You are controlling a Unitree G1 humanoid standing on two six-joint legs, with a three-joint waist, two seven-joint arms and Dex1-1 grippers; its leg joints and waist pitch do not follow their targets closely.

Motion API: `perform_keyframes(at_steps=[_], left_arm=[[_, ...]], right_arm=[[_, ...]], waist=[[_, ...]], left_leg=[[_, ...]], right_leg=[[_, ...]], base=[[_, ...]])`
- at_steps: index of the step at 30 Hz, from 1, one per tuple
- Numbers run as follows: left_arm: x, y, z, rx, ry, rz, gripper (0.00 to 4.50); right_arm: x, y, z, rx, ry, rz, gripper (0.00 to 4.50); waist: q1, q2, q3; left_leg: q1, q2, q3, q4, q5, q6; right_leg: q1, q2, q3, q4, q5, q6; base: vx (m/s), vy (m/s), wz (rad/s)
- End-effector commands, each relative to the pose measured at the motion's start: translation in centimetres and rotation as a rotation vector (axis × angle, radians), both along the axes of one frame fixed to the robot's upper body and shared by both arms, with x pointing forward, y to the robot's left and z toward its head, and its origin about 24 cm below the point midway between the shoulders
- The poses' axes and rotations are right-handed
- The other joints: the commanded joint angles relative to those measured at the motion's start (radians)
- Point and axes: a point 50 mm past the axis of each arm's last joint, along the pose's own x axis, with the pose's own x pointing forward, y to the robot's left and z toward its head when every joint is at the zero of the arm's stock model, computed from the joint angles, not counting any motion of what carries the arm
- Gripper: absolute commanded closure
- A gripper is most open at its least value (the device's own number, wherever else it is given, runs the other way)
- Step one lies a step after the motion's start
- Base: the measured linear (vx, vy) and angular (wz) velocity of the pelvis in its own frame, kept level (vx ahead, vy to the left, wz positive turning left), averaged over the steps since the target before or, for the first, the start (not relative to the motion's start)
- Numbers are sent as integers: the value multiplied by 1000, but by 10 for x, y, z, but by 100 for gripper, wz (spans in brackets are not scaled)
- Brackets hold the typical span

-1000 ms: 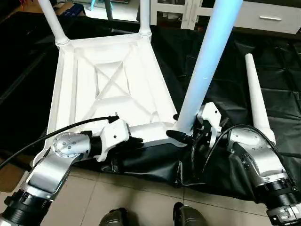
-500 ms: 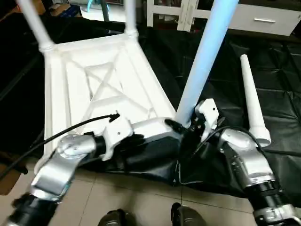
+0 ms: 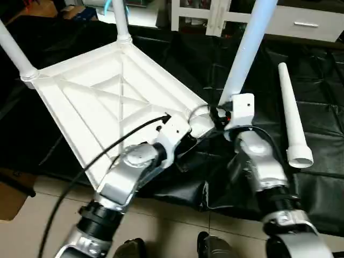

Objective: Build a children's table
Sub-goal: Rotate leg to tighten

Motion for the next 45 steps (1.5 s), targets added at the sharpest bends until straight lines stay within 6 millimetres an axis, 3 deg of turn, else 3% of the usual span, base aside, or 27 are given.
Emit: perform_keyframes(at_steps=[1, 5, 9, 11, 15, 20, 22, 38, 42, 45], left_arm=[[-1, 0, -4, 31, -5, -40, 450], [-10, 19, -7, 51, -15, -147, 450], [-24, 48, -11, 69, 33, -279, 450], [-26, 52, -11, 70, 44, -293, 450], [-33, 69, -12, 88, 57, -339, 450], [-38, 76, -12, 86, 68, -367, 450], [-38, 76, -11, 81, 67, -372, 450], [-41, 72, -11, 69, 69, -398, 450], [-40, 68, -10, 54, 66, -383, 450], [-35, 60, -8, 59, 43, -331, 450]], right_arm=[[-14, 48, 6, -14, -38, 332, 116], [-25, 37, 19, -39, -96, 493, 82], [-45, 9, 31, -66, -83, 724, 37], [-47, 4, 33, -73, -77, 746, 31], [-52, -22, 36, -113, -44, 772, 13], [-57, -33, 35, -142, -26, 789, 13], [-58, -35, 33, -141, -4, 802, 48], [-61, -33, 24, -105, 76, 814, 173], [-63, -30, 20, -99, 88, 759, 206], [-60, -26, 7, -151, 134, 615, 223]], waist=[[8, 1, -76], [12, 2, -77], [16, 6, -75], [18, 7, -73], [19, 13, -69], [34, 11, -70], [34, 10, -70], [37, 10, -72], [38, 7, -70], [35, 5, -66]], left_leg=[[17, 35, -20, -78, -279, 69], [19, 37, -18, -73, -228, 100], [25, 42, -15, -73, -192, 125], [24, 45, -15, -73, -177, 134], [32, 48, -13, -78, -229, 111], [36, 48, -10, -79, -232, 90], [34, 47, -10, -79, -230, 89], [32, 46, -11, -75, -197, 101], [31, 47, -11, -77, -196, 96], [29, 46, -11, -81, -219, 74]], right_leg=[[59, -16, 21, -59, -211, -190], [63, -20, 21, -54, -185, -227], [63, -17, 22, -48, -153, -257], [63, -19, 23, -42, -129, -272], [56, -20, 25, -51, -200, -268], [54, -20, 29, -52, -215, -260], [54, -20, 29, -50, -210, -260], [58, -21, 28, -47, -190, -268], [57, -21, 29, -48, -192, -261], [54, -19, 30, -53, -245, -243]], base=[[0, 0, 0], [0, 0, 0], [0, 0, 0], [0, 0, 0], [0, 0, 0], [0, 0, 0], [0, 0, 0], [0, 0, 0], [0, 0, 0], [0, 0, 0]])
